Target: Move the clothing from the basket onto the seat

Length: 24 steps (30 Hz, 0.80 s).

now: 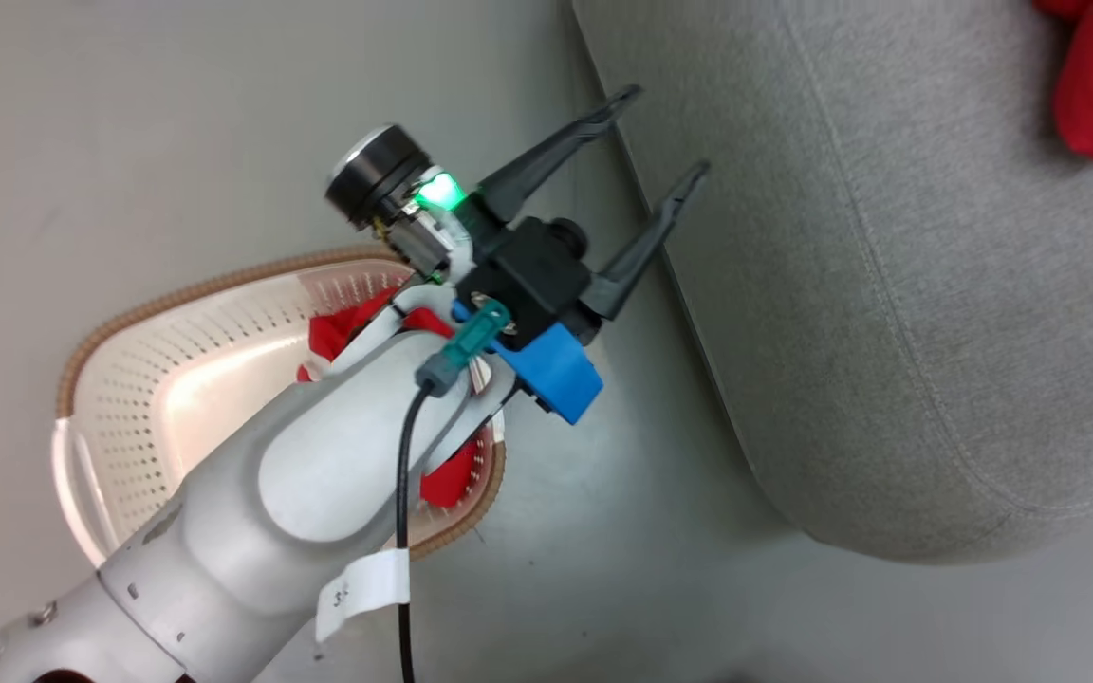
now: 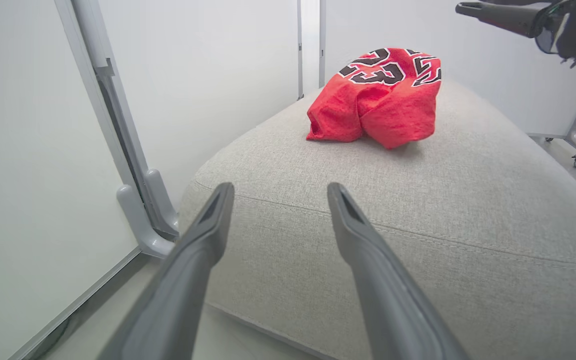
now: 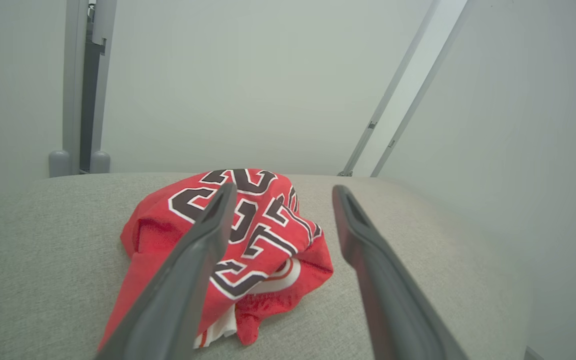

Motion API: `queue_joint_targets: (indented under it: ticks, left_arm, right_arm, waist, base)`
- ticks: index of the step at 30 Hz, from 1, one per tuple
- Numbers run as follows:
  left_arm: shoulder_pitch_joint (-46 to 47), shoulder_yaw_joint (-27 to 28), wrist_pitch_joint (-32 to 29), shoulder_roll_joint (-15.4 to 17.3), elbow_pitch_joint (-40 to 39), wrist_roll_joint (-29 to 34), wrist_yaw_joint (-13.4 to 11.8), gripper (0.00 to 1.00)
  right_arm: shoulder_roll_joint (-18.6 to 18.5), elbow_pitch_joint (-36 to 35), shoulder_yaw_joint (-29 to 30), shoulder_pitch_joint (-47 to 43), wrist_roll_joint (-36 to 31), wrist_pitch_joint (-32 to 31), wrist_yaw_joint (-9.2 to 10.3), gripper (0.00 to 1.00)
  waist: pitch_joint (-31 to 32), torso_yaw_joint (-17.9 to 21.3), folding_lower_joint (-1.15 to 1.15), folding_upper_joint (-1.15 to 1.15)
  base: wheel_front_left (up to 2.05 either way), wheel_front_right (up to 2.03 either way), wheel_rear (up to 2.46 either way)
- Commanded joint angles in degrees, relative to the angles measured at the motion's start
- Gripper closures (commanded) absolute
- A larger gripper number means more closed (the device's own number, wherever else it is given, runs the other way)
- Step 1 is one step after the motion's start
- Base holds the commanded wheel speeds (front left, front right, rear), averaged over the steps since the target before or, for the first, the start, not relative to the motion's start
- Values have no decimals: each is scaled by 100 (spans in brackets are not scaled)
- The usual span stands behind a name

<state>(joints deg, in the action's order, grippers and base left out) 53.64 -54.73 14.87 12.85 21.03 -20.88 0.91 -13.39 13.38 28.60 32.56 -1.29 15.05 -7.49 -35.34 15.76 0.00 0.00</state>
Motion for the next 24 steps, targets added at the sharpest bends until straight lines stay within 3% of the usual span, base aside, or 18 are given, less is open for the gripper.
queue_joint_targets:
  ticks: [1, 10, 24]
  left_arm:
    - [-137, 102, 33, 15, 0, -55, -63, 0]
    - [-1305, 1661, 38, 23, -523, -5, -396, 0]
    - [-2896, 3689, 39, -210, -670, 468, -207, 0]
  right_arm:
    - [6, -105, -121, -163, -24, 20, -1, 0]
    - [52, -668, -1503, -623, 99, 21, -1, 0]
    - [288, -487, -2875, -1074, 202, 21, -1, 0]
  waist:
    - [469, -157, 0, 0]
    - [1510, -822, 0, 0]
    - [2436, -1545, 0, 0]
  base:
    - [0, 0, 0]
    - [0, 0, 0]
    - [0, 0, 0]
